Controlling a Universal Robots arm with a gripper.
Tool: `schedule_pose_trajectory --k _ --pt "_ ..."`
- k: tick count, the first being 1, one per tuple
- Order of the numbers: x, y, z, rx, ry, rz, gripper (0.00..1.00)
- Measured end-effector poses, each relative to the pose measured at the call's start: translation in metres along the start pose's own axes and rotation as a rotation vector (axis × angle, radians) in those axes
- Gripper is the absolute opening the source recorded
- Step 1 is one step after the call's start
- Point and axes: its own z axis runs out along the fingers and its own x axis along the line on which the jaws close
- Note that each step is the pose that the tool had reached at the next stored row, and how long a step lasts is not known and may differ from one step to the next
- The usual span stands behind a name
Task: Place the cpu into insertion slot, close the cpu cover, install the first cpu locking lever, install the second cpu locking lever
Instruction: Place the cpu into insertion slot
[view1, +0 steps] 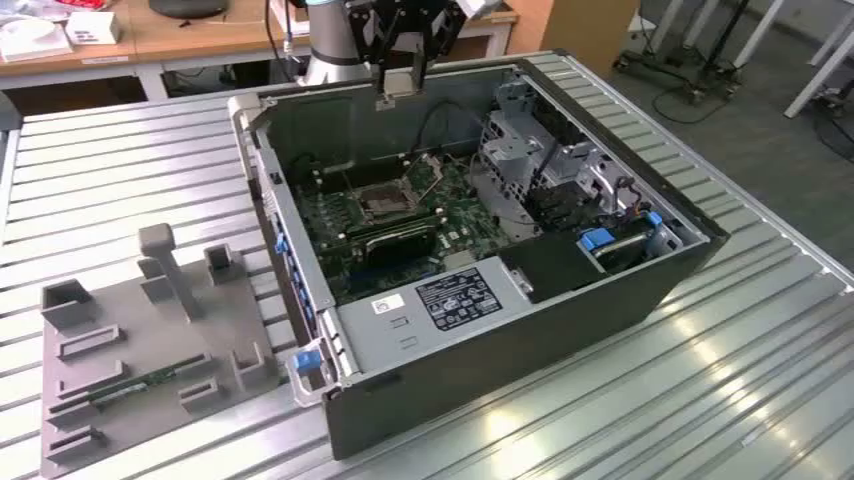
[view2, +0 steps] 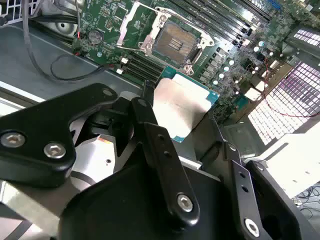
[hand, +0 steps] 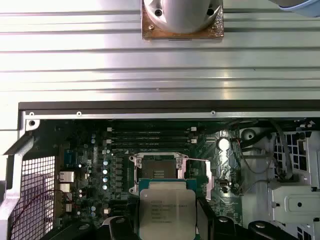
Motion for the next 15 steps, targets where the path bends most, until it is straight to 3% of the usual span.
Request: schedule_pose_trajectory --k 15 --pt "0.0000 0.0000 0.0000 0.0000 -0.0003 0.004 0.54"
